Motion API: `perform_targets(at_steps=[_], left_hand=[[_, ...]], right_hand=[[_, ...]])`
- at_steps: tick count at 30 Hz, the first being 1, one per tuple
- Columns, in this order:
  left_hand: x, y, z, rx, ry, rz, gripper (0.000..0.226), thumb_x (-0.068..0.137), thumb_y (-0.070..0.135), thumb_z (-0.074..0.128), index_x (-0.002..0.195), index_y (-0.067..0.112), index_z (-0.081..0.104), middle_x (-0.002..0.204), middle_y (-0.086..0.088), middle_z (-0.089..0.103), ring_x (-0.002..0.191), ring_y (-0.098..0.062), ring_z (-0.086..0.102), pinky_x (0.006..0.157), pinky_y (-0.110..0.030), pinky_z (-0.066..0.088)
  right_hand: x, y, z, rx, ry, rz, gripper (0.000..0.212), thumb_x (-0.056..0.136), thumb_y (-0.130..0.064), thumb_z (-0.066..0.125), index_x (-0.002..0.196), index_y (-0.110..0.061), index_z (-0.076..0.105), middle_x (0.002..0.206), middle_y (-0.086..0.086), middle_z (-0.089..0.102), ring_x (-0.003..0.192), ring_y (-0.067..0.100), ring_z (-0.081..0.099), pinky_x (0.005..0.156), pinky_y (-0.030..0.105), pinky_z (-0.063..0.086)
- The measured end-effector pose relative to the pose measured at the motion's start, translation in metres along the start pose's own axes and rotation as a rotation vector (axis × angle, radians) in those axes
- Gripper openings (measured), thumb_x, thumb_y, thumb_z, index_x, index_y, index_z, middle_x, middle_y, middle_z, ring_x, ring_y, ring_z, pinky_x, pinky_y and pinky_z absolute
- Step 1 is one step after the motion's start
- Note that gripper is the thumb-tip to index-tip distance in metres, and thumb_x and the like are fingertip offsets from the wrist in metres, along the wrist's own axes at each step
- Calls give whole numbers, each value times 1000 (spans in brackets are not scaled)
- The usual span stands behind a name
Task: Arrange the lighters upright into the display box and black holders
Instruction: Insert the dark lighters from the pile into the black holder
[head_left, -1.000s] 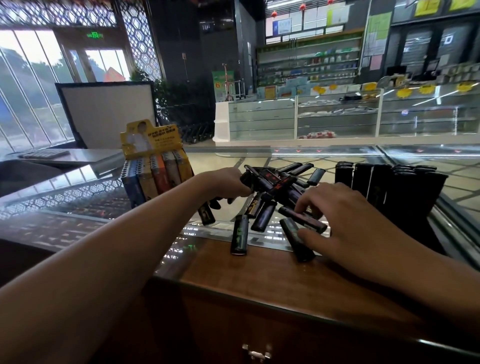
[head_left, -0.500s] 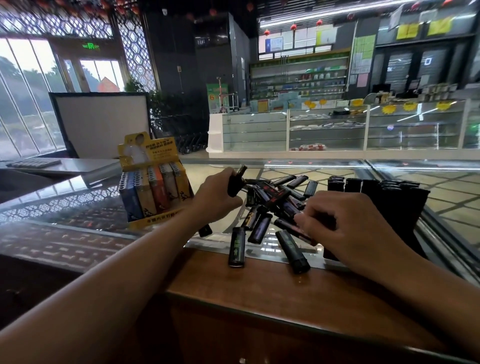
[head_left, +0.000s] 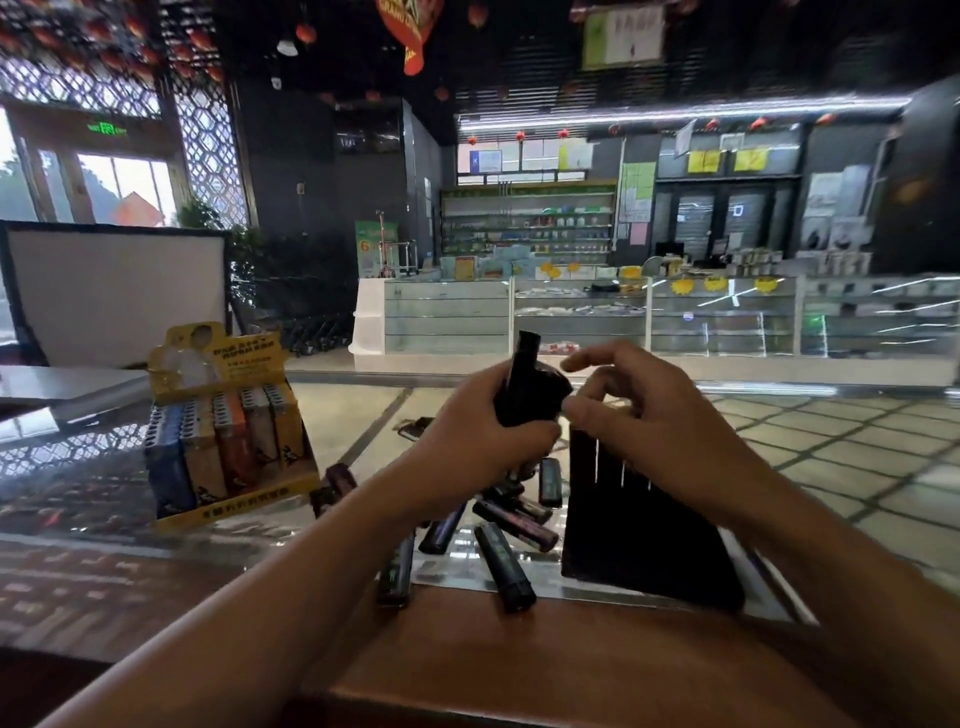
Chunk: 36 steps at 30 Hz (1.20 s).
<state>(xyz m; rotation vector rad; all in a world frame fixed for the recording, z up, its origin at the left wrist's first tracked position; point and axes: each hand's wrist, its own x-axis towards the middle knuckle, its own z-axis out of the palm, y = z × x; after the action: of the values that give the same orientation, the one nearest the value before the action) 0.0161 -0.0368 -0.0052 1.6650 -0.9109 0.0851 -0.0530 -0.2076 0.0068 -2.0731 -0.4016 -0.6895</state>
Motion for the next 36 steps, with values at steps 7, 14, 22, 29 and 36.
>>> perform_targets(at_steps=[7,14,22,29,36], left_hand=[[-2,0,37,-32,-30,62,30,82,-2,71,94,25,65,73,-1,65,66,-11,63,62,-22,53],[-3,-7,34,-68,-60,19,45,81,0,74,98,41,67,91,2,74,85,-15,72,76,-27,59],[-7,-14,31,-107,-75,-84,26,81,26,75,92,48,67,85,-11,73,71,-20,69,71,-40,56],[-5,-15,32,-74,-61,-27,26,87,20,73,93,44,67,87,-13,73,69,-26,68,68,-36,56],[1,-27,21,38,-46,-69,24,86,11,71,96,33,69,87,-3,72,70,-18,66,69,-30,56]], right_hand=[[-11,21,-13,-249,121,-226,14,88,-19,67,101,-25,63,64,-7,58,57,12,57,55,18,44],[-11,30,-11,-190,304,-232,17,86,-18,63,101,-26,62,64,-2,60,55,18,55,53,30,45],[-6,34,-25,40,325,-76,19,93,-5,59,96,-23,59,73,3,69,67,21,66,61,17,48],[-10,35,-25,83,314,-24,11,93,-11,64,102,-17,60,84,-12,72,61,8,64,56,16,47],[-9,40,-33,21,351,-30,22,89,-10,69,106,-17,57,89,-9,72,64,20,54,59,21,49]])
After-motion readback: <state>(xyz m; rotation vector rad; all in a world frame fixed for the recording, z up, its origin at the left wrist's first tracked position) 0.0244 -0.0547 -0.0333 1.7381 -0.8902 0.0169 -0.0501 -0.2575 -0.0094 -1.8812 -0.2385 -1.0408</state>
